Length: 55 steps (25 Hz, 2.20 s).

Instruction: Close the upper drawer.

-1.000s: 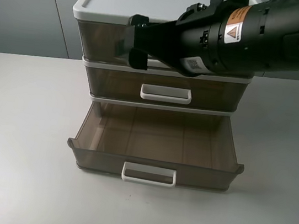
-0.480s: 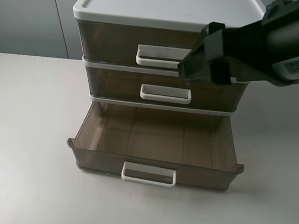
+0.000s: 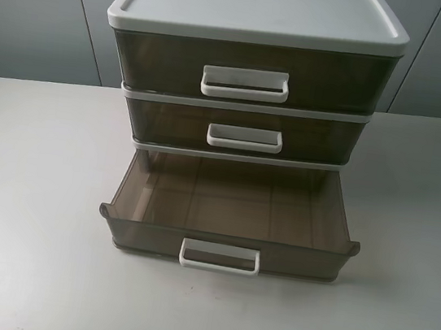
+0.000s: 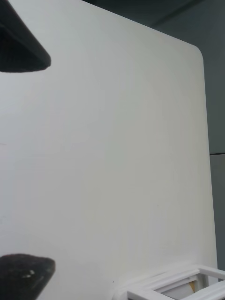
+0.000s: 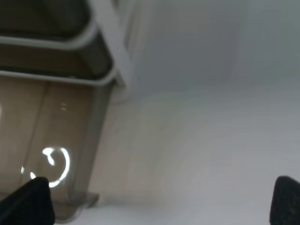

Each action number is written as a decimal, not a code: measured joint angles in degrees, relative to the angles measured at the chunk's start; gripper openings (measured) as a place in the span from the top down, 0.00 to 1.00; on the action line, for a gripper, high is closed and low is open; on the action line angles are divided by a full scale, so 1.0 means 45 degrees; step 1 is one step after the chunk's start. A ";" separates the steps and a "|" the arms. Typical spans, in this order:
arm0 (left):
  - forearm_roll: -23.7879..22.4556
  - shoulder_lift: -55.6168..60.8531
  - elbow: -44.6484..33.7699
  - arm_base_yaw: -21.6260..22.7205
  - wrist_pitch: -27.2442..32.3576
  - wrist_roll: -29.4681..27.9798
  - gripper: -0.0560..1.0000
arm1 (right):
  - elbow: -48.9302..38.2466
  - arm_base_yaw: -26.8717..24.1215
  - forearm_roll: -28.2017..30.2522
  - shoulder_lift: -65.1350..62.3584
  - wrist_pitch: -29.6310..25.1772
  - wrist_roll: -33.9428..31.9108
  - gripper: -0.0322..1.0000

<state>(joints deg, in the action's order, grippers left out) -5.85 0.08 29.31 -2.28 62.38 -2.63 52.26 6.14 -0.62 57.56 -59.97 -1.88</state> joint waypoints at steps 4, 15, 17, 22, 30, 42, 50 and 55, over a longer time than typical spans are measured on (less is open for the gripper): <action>0.0000 0.0000 0.0000 0.0000 0.0000 0.0000 0.24 | 0.0000 -0.0748 0.0139 -0.1708 -0.0631 0.0231 0.29; 0.0000 0.0000 0.0000 0.0000 0.0000 0.0000 0.24 | -0.1816 -0.1817 0.0654 -0.5402 -0.0776 -0.0492 0.29; 0.0000 0.0000 0.0000 0.0000 0.0000 0.0000 0.24 | -0.2298 -0.1817 0.0470 -0.6215 -0.0526 -0.0764 0.29; 0.0000 0.0000 0.0000 0.0000 0.0000 0.0000 0.24 | -0.3567 -0.1817 0.0291 -0.8913 -0.0067 -0.0967 0.29; 0.0000 0.0000 0.0000 0.0000 0.0000 0.0000 0.24 | -0.4854 -0.1817 0.0233 -1.2735 -0.0320 -0.0593 0.29; -0.0033 0.0000 0.0000 0.0000 0.0000 0.0000 0.24 | -0.5096 -0.1817 -0.0036 -1.2762 -0.0554 0.0186 0.29; -0.0033 0.0000 0.0000 0.0000 0.0000 0.0000 0.24 | -0.5096 -0.1817 -0.0036 -1.2793 -0.0554 0.0215 0.29; -0.0033 0.0000 0.0000 0.0000 0.0000 0.0000 0.24 | -0.5096 -0.1817 -0.0036 -1.2793 -0.0554 0.0243 0.29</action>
<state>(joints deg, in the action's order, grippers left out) -5.99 0.08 29.31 -2.28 62.38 -2.63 29.33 -2.04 -0.79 -0.01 -62.47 -0.79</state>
